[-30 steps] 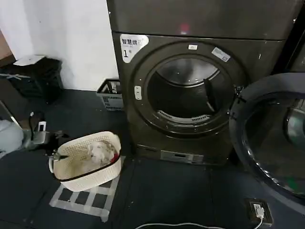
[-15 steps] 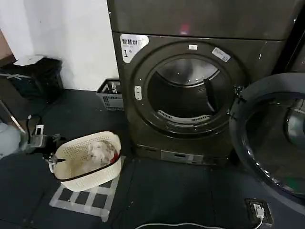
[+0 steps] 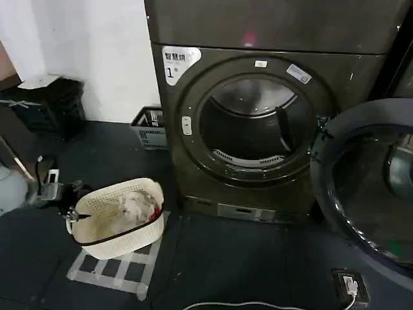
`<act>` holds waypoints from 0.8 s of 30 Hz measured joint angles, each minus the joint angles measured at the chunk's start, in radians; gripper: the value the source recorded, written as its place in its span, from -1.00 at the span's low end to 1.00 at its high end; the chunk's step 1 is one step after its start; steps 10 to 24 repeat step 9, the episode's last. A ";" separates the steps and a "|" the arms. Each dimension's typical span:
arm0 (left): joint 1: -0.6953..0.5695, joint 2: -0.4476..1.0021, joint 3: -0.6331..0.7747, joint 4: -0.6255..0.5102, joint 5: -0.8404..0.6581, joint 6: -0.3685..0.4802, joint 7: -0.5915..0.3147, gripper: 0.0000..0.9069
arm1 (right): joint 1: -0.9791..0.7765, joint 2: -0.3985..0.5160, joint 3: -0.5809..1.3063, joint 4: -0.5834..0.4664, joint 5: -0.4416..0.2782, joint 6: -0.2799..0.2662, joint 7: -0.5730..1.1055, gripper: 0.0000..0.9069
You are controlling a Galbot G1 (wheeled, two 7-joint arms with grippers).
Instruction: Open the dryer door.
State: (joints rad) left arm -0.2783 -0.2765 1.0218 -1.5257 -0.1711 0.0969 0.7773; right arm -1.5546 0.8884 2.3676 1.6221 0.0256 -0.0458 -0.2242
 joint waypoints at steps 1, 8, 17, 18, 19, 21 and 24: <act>0.004 0.001 -0.003 0.000 0.001 -0.001 0.000 1.00 | 0.000 0.001 0.000 0.000 0.004 0.000 0.000 1.00; 0.022 0.000 -0.022 -0.001 0.003 -0.006 0.000 1.00 | -0.006 0.006 0.014 0.004 0.012 -0.002 0.000 1.00; 0.026 0.000 -0.028 -0.001 -0.005 -0.005 0.000 1.00 | -0.008 0.006 0.015 0.005 0.015 -0.002 0.000 1.00; 0.026 0.000 -0.028 -0.001 -0.005 -0.005 0.000 1.00 | -0.008 0.006 0.015 0.005 0.015 -0.002 0.000 1.00; 0.026 0.000 -0.028 -0.001 -0.005 -0.005 0.000 1.00 | -0.008 0.006 0.015 0.005 0.015 -0.002 0.000 1.00; 0.026 0.000 -0.028 -0.001 -0.005 -0.005 0.000 1.00 | -0.008 0.006 0.015 0.005 0.015 -0.002 0.000 1.00; 0.026 0.000 -0.028 -0.001 -0.005 -0.005 0.000 1.00 | -0.008 0.006 0.015 0.005 0.015 -0.002 0.000 1.00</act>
